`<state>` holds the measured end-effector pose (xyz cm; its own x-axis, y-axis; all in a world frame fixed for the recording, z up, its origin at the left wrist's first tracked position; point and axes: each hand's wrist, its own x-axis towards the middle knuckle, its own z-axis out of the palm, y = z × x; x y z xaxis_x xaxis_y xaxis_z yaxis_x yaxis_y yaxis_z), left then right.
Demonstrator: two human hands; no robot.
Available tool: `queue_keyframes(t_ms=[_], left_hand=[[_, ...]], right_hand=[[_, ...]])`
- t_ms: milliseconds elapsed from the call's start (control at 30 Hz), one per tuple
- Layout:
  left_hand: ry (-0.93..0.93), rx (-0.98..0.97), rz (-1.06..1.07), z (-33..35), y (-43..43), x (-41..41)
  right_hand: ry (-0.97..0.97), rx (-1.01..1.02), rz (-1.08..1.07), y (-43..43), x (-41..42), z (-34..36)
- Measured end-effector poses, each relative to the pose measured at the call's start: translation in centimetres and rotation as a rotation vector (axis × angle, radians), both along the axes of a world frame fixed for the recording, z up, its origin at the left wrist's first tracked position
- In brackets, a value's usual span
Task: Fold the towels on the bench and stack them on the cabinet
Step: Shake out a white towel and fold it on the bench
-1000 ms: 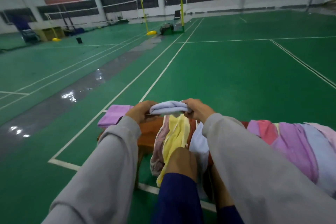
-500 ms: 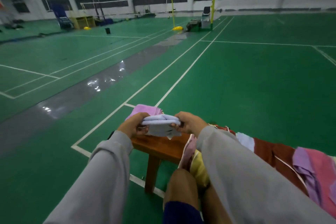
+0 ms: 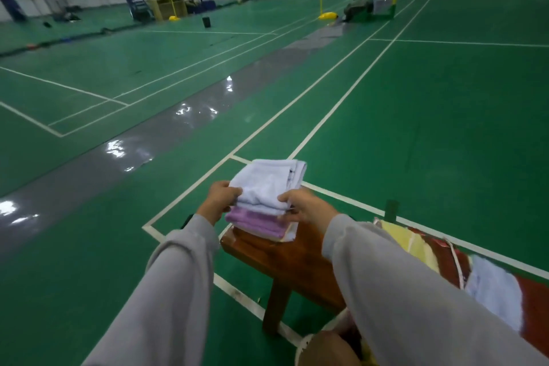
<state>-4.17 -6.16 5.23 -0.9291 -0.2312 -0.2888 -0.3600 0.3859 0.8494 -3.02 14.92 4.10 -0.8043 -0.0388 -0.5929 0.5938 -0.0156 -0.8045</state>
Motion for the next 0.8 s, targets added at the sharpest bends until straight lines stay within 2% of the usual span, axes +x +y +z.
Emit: queue_keyframes(t_ms=[133, 267, 367, 500, 567, 667, 800], left_hand=[[0.009, -0.162, -0.014, -5.7, -0.9, 0.8], [0.094, -0.219, 0.024, -6.7, -1.3, 0.3], [0.153, -0.183, 0.013, -5.8, -1.4, -1.1], [0.23, 0.009, 0.042, -4.0, -0.8, -2.8], [0.194, -0.009, 0.062, -4.1, -0.7, -3.2], [0.013, -0.269, 0.008, -5.9, -1.2, -2.5], [-0.087, -0.373, -0.043, -7.5, -1.5, -1.5]], right_hand=[[-0.112, -0.074, -0.032, -1.8, 1.1, -5.1], [-0.097, -0.057, -0.023, -1.4, 0.3, -5.1], [-0.061, -0.009, 0.006, -1.1, -0.7, -3.8], [0.01, 0.056, -0.079, -1.1, -1.8, -2.0], [0.017, 0.058, -0.075, -0.7, -1.7, -1.7], [-0.068, 0.06, 0.013, -0.7, -0.2, -2.7], [-0.104, 0.063, -0.007, -1.5, 1.0, -3.6]])
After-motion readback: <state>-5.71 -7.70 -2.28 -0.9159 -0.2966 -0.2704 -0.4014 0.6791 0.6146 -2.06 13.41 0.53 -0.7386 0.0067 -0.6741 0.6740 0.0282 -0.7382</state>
